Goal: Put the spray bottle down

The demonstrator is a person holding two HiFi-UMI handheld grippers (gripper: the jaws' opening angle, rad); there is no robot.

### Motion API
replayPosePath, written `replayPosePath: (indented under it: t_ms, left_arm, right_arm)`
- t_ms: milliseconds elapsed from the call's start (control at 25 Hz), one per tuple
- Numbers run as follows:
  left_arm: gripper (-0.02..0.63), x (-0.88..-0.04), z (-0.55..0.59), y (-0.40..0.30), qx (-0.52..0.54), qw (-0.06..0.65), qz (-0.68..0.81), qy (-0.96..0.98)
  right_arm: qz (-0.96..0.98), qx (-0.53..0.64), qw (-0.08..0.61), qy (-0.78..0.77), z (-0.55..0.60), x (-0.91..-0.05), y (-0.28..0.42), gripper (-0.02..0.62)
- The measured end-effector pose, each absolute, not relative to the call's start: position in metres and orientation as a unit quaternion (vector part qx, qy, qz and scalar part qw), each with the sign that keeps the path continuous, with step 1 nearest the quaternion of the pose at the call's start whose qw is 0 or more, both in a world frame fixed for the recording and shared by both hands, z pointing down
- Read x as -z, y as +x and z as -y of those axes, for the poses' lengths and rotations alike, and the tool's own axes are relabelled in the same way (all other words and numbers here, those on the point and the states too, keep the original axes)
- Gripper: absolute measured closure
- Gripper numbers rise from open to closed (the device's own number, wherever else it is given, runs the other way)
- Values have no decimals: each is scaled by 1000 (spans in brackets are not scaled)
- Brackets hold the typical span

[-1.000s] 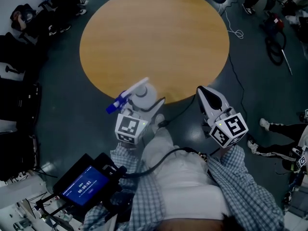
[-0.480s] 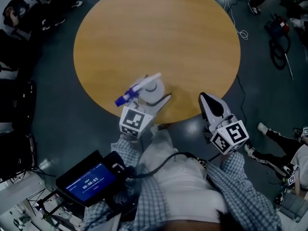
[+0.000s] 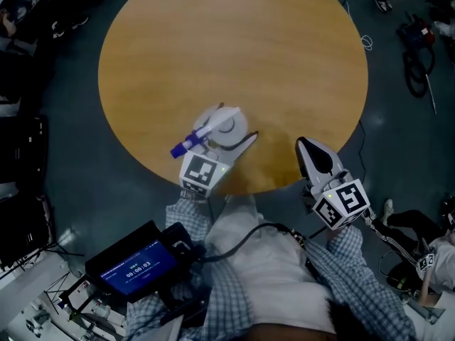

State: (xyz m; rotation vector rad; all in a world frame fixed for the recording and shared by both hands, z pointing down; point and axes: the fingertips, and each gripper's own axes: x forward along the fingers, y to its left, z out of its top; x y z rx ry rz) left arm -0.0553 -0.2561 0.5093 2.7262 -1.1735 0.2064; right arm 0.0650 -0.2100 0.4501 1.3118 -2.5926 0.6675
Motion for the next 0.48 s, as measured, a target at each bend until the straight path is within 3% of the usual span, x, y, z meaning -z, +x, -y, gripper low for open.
replayPosePath:
  t_ms: [480]
  left_arm:
    - [175, -517, 246, -52, -73, 66, 375, 922]
  right_arm:
    - [862, -233, 91, 440, 202, -458, 63, 594]
